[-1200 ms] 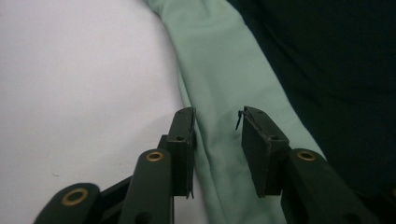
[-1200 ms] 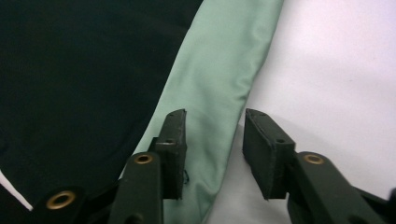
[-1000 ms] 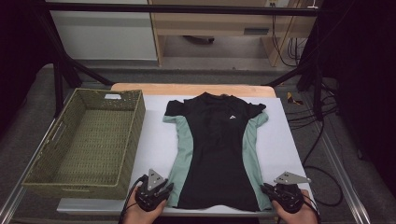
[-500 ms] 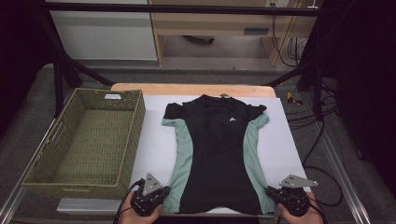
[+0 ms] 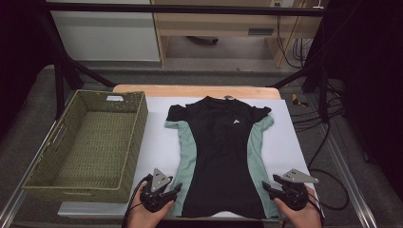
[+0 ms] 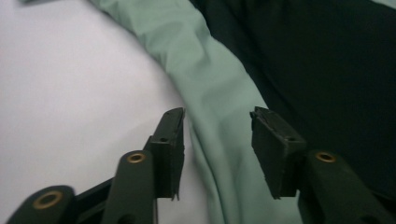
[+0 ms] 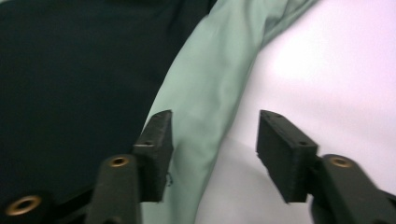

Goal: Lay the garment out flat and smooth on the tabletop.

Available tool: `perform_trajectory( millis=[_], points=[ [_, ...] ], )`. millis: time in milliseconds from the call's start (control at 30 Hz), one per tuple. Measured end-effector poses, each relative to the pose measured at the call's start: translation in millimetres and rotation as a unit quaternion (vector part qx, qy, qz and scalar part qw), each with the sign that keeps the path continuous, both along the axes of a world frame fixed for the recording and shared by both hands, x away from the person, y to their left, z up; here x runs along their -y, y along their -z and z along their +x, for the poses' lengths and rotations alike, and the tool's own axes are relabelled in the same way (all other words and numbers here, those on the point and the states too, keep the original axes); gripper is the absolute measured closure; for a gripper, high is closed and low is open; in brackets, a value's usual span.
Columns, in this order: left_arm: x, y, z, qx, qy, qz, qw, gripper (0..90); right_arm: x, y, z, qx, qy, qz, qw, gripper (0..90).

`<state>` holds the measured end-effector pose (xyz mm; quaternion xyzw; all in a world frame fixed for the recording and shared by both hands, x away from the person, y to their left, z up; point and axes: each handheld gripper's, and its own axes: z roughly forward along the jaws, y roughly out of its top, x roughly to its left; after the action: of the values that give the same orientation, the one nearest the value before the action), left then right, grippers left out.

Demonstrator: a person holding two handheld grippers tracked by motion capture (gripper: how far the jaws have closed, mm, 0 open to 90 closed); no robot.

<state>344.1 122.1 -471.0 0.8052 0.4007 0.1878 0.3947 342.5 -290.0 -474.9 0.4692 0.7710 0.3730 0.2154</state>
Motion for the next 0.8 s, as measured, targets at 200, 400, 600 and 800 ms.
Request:
perform_trajectory(
  millis=[200,400,600,800],
  points=[
    [10.9,-6.3,24.1,0.018,0.001,0.015,0.9997,45.5,-0.1,-2.2,29.2,0.019,0.028,0.031,0.9989,26.9],
    [19.0,-8.4,37.4,0.028,-0.004,0.032,0.9991,40.1,-2.1,-6.7,55.1,0.022,0.027,0.05,0.9982,24.5],
    [12.1,-0.1,28.3,0.009,-0.013,0.018,0.9997,37.9,-4.2,-9.7,54.2,0.043,0.024,0.038,0.9981,14.8],
    [6.7,2.5,28.8,0.004,-0.024,0.016,0.9996,37.2,-1.7,-7.5,44.4,0.036,0.007,0.05,0.9981,14.9]
  ],
)
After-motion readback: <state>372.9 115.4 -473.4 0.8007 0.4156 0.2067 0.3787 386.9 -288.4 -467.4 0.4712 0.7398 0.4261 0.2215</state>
